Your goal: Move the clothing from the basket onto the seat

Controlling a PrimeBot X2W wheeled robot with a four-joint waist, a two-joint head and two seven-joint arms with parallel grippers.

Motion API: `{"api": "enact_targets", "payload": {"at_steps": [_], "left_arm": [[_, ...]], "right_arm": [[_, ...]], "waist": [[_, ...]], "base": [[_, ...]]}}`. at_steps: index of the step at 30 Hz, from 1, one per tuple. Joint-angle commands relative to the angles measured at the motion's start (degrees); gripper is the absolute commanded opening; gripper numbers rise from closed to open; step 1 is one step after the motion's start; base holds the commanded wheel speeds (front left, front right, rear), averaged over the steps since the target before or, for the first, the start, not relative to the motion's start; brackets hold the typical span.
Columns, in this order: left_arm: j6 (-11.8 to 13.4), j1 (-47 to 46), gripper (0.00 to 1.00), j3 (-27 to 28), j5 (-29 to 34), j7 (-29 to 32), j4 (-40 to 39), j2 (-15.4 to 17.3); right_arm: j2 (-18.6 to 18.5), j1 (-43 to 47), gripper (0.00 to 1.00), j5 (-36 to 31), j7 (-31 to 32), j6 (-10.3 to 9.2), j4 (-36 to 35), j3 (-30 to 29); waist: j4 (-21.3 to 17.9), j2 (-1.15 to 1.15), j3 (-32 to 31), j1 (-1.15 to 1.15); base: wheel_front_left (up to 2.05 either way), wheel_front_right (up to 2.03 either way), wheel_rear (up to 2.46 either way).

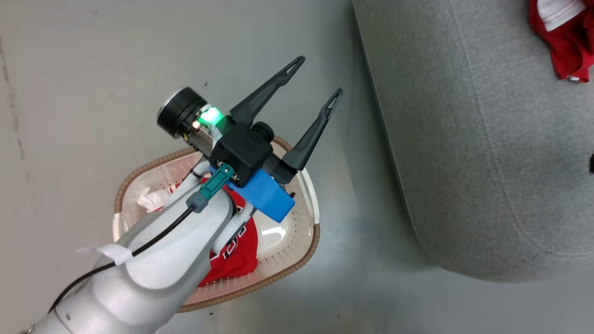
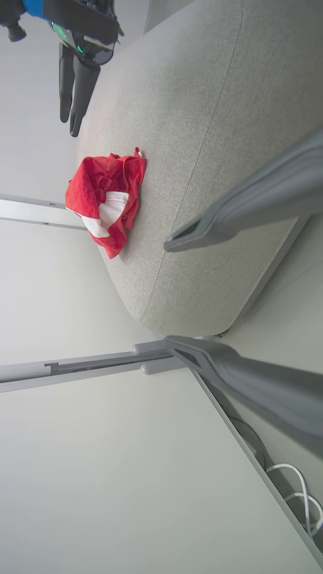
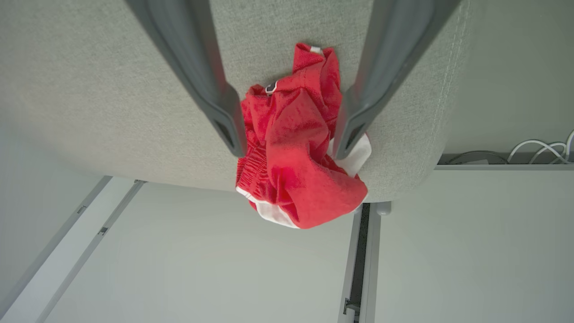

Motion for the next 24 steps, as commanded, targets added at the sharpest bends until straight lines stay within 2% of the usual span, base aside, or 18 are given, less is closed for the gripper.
{"api": "enact_targets", "payload": {"at_steps": [1, 11, 17, 24], "left_arm": [[0.5, 1.5, 1.0, 0.8, -0.4, -0.4, 0.4, -0.1], [2.0, 11.0, 1.0, 9.8, 2.1, -0.4, -3.8, -1.4], [2.1, 19.1, 1.0, 18.6, 4.9, -0.5, -6.2, -2.6], [0.4, 26.2, 1.0, 27.3, 7.3, -0.5, -7.8, -4.7]], "right_arm": [[0.6, 2.2, 1.0, -0.5, -0.2, 0.02, -1.8, 0.6], [5.4, 12.0, 1.0, -0.1, -0.2, 0.01, -13.1, 3.7], [8.0, 17.3, 1.0, 0.2, -0.2, 0.01, -17.4, 7.6], [10.4, 20.6, 1.0, 0.5, -0.2, 0.01, -19.8, 10.7]], "waist": [[0.4, 0.0, -3.4, 0.0], [4.0, 0.0, -12.6, 0.0], [7.1, 0.0, -17.5, 0.0], [10.2, 0.0, -20.7, 0.0]], "base": [[0.0, 0.0, 0.0], [0.0, 0.0, 0.0], [0.0, 0.0, 0.0], [0.0, 0.0, 0.0]]}}
